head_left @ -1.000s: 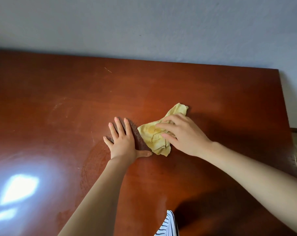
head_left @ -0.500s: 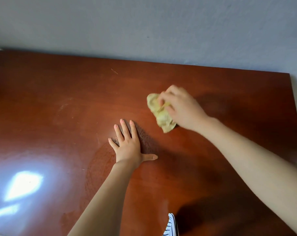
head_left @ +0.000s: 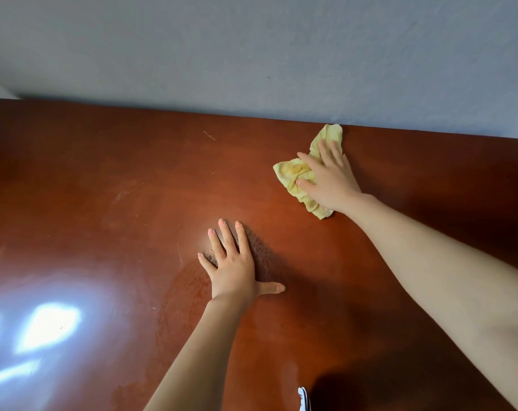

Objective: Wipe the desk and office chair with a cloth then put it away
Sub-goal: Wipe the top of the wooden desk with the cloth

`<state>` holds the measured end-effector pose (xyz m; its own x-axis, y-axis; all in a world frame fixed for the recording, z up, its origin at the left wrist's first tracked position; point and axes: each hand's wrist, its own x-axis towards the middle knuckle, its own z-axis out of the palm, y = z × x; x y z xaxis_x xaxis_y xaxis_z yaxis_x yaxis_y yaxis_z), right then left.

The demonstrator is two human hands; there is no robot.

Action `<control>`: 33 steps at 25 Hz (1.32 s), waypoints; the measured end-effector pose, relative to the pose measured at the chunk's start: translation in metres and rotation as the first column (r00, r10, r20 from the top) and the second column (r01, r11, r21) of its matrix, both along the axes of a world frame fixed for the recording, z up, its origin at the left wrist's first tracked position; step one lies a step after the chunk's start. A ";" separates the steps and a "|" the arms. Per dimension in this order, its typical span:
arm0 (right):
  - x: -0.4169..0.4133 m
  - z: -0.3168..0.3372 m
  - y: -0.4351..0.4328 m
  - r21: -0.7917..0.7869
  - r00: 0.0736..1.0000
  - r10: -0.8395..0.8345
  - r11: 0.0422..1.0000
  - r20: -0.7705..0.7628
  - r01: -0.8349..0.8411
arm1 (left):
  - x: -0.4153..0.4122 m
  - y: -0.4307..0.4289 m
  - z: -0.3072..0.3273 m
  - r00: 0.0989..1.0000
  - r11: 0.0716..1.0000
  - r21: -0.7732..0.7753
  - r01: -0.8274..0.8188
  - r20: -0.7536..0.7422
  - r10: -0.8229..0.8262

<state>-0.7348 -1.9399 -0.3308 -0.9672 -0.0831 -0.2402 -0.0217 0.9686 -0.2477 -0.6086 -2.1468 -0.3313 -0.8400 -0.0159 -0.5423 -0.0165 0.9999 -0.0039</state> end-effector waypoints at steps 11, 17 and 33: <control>0.132 -0.004 -0.014 -0.090 0.738 0.629 0.743 -0.243 -0.663 | 0.001 -0.001 0.006 1.000 1.000 0.016 0.000 -0.010 0.001; 0.081 0.002 0.036 0.056 0.719 0.624 0.766 -0.306 -0.640 | 0.001 0.000 0.007 1.000 1.000 0.009 0.000 -0.008 0.000; -0.032 -0.008 -0.062 0.017 0.925 0.312 0.949 -0.217 -0.316 | -0.001 0.001 0.004 1.000 1.000 -0.020 0.008 0.027 -0.008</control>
